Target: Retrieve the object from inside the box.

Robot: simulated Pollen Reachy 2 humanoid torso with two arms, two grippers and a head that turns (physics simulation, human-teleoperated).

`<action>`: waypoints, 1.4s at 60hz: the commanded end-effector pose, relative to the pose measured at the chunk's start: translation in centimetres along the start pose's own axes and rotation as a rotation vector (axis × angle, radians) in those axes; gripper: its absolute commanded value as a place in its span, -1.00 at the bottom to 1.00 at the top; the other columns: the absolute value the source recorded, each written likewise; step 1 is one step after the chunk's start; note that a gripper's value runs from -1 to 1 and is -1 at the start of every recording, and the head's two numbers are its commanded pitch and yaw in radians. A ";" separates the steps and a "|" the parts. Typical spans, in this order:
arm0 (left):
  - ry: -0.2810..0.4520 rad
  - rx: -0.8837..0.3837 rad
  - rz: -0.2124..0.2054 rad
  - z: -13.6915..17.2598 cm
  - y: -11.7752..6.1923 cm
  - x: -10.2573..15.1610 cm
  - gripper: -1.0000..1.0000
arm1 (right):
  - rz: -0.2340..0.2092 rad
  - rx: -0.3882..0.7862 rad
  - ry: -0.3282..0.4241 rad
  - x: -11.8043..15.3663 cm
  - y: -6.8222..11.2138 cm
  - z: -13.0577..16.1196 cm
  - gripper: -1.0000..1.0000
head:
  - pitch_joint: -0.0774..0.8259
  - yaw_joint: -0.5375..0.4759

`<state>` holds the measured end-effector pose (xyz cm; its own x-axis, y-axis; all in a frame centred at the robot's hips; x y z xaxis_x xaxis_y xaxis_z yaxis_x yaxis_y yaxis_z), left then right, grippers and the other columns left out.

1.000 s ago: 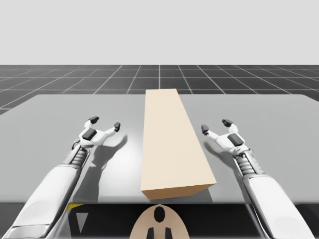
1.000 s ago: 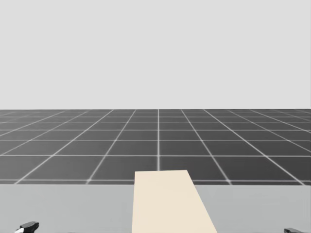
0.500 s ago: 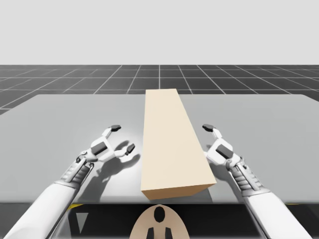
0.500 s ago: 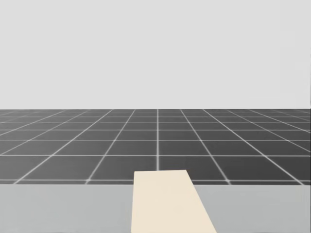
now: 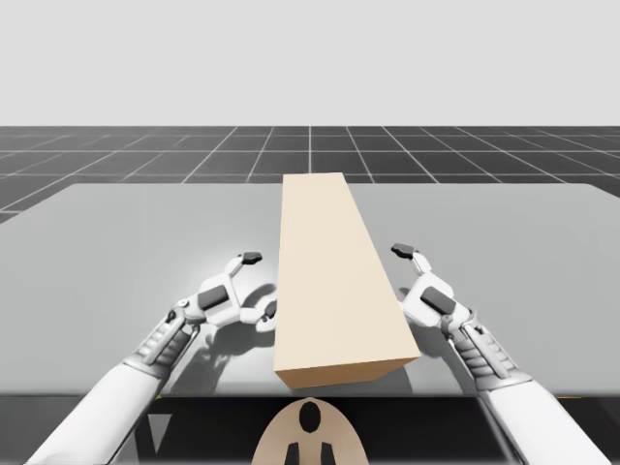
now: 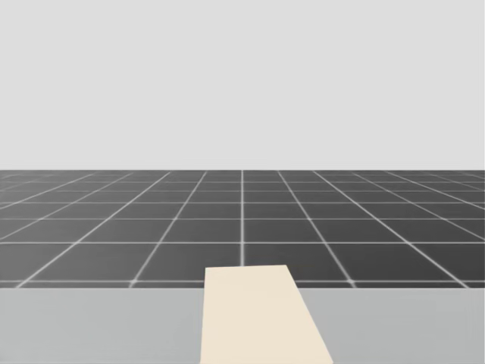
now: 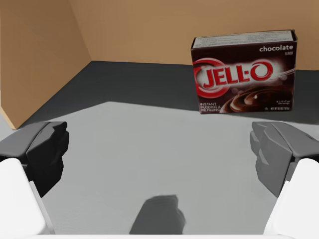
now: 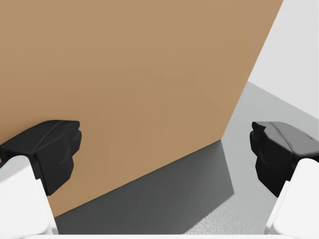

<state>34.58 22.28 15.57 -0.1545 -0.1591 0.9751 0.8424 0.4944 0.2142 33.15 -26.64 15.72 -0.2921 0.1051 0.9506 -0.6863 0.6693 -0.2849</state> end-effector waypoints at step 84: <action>0.018 -0.318 0.199 -12.9 -1.7 -1.1 1.00 | 0.003 0.080 -0.071 0.7 0.9 0.0 -1.00 | -0.76 0.03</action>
<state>40.55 10.78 13.76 0.0059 -0.1234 0.9923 0.9644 0.2632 0.0270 32.45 -26.60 15.92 -0.3282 0.0770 0.9415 -0.7188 0.6263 -0.3017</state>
